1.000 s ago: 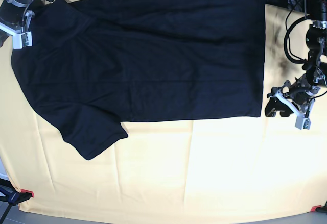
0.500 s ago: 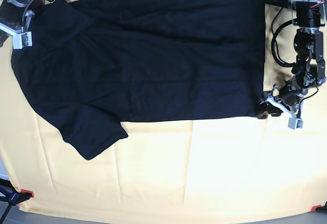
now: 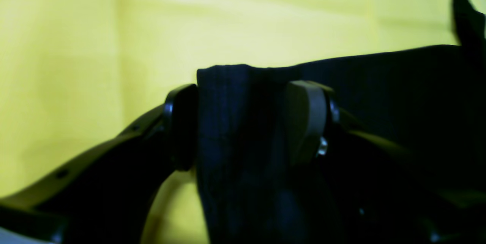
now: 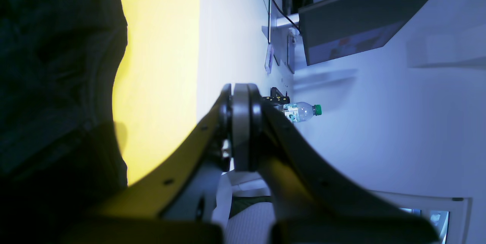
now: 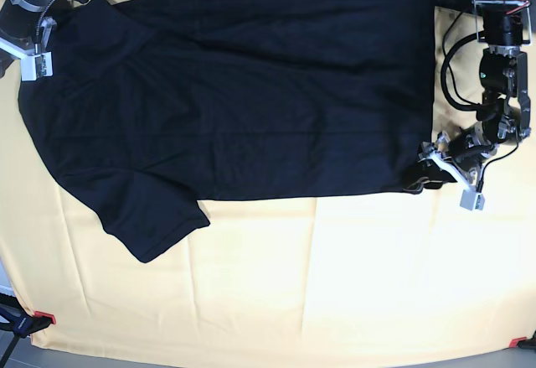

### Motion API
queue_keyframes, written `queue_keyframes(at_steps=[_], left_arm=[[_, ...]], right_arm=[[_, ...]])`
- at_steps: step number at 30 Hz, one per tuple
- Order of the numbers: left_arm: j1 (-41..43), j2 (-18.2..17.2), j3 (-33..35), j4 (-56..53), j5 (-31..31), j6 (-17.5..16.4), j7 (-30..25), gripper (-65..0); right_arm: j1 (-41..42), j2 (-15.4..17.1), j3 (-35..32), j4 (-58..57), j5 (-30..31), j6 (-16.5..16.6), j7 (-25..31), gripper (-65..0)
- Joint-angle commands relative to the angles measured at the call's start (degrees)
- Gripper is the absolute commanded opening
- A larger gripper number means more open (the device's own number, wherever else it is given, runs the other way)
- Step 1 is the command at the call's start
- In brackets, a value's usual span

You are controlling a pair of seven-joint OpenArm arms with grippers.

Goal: Fold the T-shirt properly
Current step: 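Grasp the shirt's side edge near the hem with the left gripper, then move the right gripper along the shirt to the sleeve near the hem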

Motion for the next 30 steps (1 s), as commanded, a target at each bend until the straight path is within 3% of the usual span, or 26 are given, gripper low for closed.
queue_keyframes(at_steps=[1,10,12,14,17,24,28,30], left_arm=[[-1.2,-1.2,-0.4,0.7,-2.0,-1.0,-1.0,-27.7],[-1.2,-1.2,-0.4,0.7,-3.6,-2.4,-0.8,-27.8],[-1.2,-1.2,-0.4,0.7,-3.6,-2.4,-0.8,-30.9],[-1.2,-1.2,-0.4,0.7,-3.6,-2.4,-0.8,-42.3],[-1.2,-1.2,-0.4,0.7,-3.4,-2.4,-0.8,-65.0],[-1.2,-1.2,-0.4,0.7,1.2,-2.4,-0.8,-65.0],[-1.2,-1.2,-0.4,0.7,1.1,-2.4,-0.8,-65.0],[-1.2,-1.2,-0.4,0.7,1.1,-2.4,-0.8,-65.0]], right_arm=[[-0.3,0.7,0.4,0.9,-1.7,-0.6,0.4,-65.0],[-0.3,0.7,0.4,0.9,-1.7,-0.6,0.4,-65.0],[-0.3,0.7,0.4,0.9,-1.7,-0.6,0.4,-65.0],[-0.3,0.7,0.4,0.9,-1.7,-0.6,0.4,-65.0],[-0.3,0.7,0.3,0.9,-1.7,-0.7,0.5,-65.0],[0.9,0.7,0.4,0.9,-1.7,-3.3,7.0,-65.0],[6.3,0.7,0.4,0.9,-1.4,-0.6,10.8,-65.0],[11.0,0.7,0.4,0.9,4.7,0.4,12.7,-65.0]])
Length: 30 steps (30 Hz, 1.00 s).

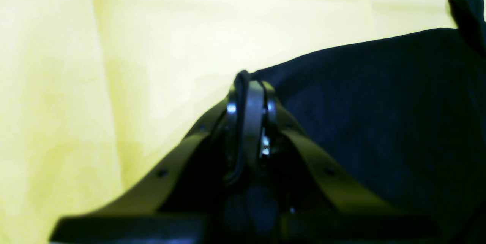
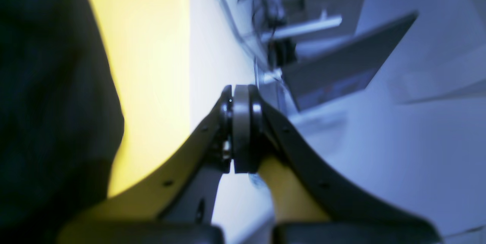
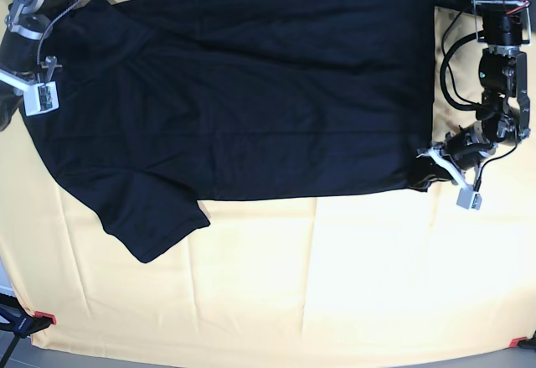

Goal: Fold the T-shirt properly
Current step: 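Move the right gripper along the shirt to the sleeve near the hem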

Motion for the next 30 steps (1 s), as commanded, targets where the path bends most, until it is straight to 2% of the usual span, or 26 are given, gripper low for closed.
queue_keyframes(at_steps=[1,5,10,15,17,21,27,29,30], left_arm=[[-1.2,-1.2,-0.4,0.7,-0.7,-0.6,-1.1,-65.0],[-1.2,-1.1,-0.4,0.7,-0.7,-0.6,-1.1,-65.0],[-1.0,-1.2,-0.4,0.7,-0.6,-0.6,-1.1,-65.0],[-0.8,-1.1,-0.4,0.7,-0.5,-0.6,-1.1,-65.0],[-0.8,-1.1,-0.4,0.7,-0.5,-0.6,-1.1,-65.0],[-0.7,-1.1,-0.4,0.7,-0.4,-0.6,-1.1,-65.0],[-0.7,-1.1,-0.4,0.7,-0.5,-0.6,-1.1,-65.0],[-0.7,-1.1,-0.4,0.7,-0.5,-0.6,-1.1,-65.0],[-0.7,-1.1,-0.4,0.7,-0.5,-0.6,-1.1,-65.0]], right_arm=[[3.0,0.8,0.4,0.9,2.7,0.4,1.2,-65.0],[12.5,0.8,0.4,-1.2,17.9,7.3,6.0,-65.0],[24.0,0.7,0.4,-9.7,29.9,13.6,10.3,-65.0],[36.4,0.7,0.4,-23.3,45.6,26.0,11.6,-65.0],[41.9,0.7,0.4,-29.6,52.8,29.6,11.2,-65.0],[52.9,0.3,0.4,-43.5,67.1,40.2,8.7,-65.0],[66.5,-2.9,0.4,-67.3,85.0,51.8,1.0,-65.0],[69.9,-4.1,0.4,-74.5,89.4,55.9,-1.0,-65.0],[71.3,-4.7,0.4,-77.5,90.9,56.9,-2.0,-65.0]])
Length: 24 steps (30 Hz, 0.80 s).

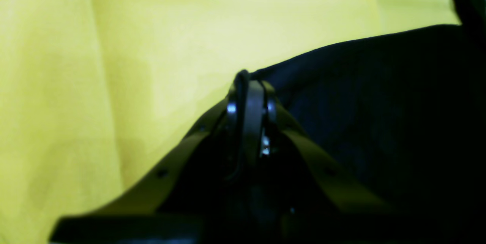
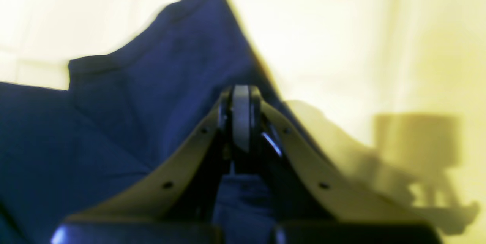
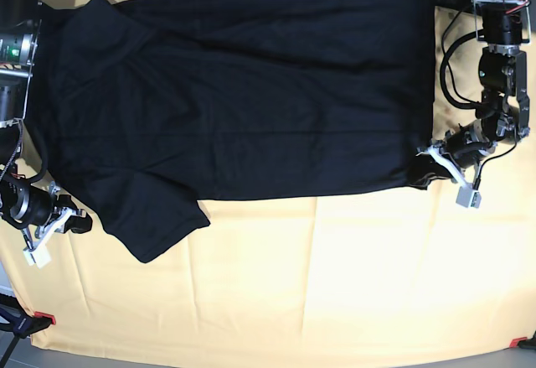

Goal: Fold the T-shirt properly
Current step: 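Move the right gripper along the shirt to the sleeve near the hem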

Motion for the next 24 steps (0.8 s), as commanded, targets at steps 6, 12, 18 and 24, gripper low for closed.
queue_keyframes(at_steps=[6,12,18,24], left_arm=[[-1.1,-1.1,-0.4,0.8,-1.0,-0.7,-1.1,-65.0],[-0.9,-1.1,-0.4,0.8,-1.0,-0.7,-1.1,-65.0],[-0.9,-1.1,-0.4,0.8,-1.1,-0.7,-1.1,-65.0],[-0.9,-1.1,-0.4,0.8,-1.0,-0.7,-1.1,-65.0]], right_arm=[[4.9,-1.9,0.4,-6.8,1.6,-0.9,0.6,-65.0],[5.1,-3.0,0.4,-6.8,0.4,-1.8,0.7,-29.4],[5.3,-4.1,0.4,-6.8,-1.4,-3.9,2.8,-26.2],[5.3,-7.5,0.4,-6.8,-9.5,-6.0,7.3,-26.2]])
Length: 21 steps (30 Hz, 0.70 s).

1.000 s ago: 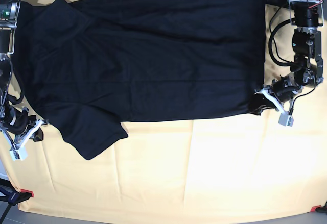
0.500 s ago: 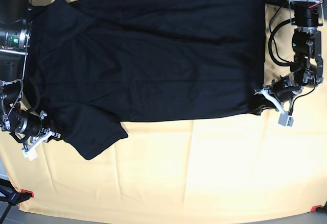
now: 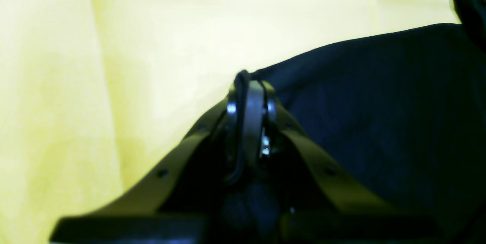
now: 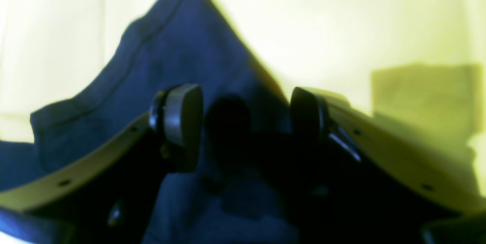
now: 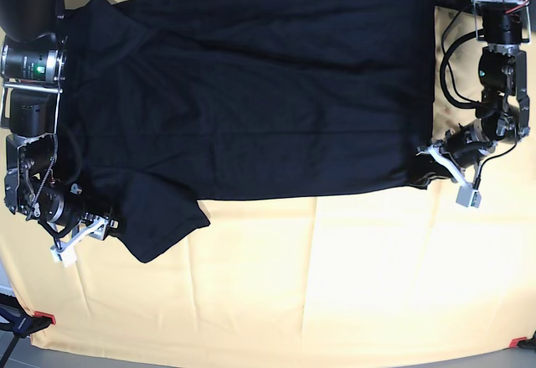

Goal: Fold the T-shirt properly
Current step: 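Move the right gripper along the shirt to the sleeve near the hem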

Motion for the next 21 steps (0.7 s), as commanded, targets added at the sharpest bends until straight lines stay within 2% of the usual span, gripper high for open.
queue_keyframes(at_steps=[1,4,7,12,17,19,21], left_arm=[[-1.0,-1.1,-0.4,0.8,-1.1,-0.6,-1.1,-65.0],[-1.0,-1.1,-0.4,0.8,-1.1,-0.6,-1.1,-65.0],[-1.0,-1.1,-0.4,0.8,-1.1,-0.6,-1.1,-65.0],[-1.0,-1.1,-0.4,0.8,-1.1,-0.6,-1.1,-65.0],[-1.0,-1.1,-0.4,0.8,-1.1,-0.6,-1.1,-65.0],[-1.0,-1.1,-0.4,0.8,-1.1,-0.6,-1.3,-65.0],[-1.0,-1.1,-0.4,0.8,-1.1,-0.6,-1.5,-65.0]], right_arm=[[2.1,0.4,0.3,0.8,0.9,0.2,1.2,-26.2],[2.1,-1.3,0.3,0.8,-2.5,-0.2,2.3,-26.2],[2.1,-2.6,0.3,0.8,-8.4,-2.4,4.8,-26.2],[2.1,-2.8,0.3,0.8,-12.7,-4.3,5.1,-26.4],[1.9,-2.8,0.3,0.8,-18.1,-6.3,5.1,-29.6],[1.8,-2.8,0.3,0.8,-18.1,-6.4,5.1,-35.8],[1.8,-2.8,0.3,0.8,-18.1,-6.4,5.0,-50.4]])
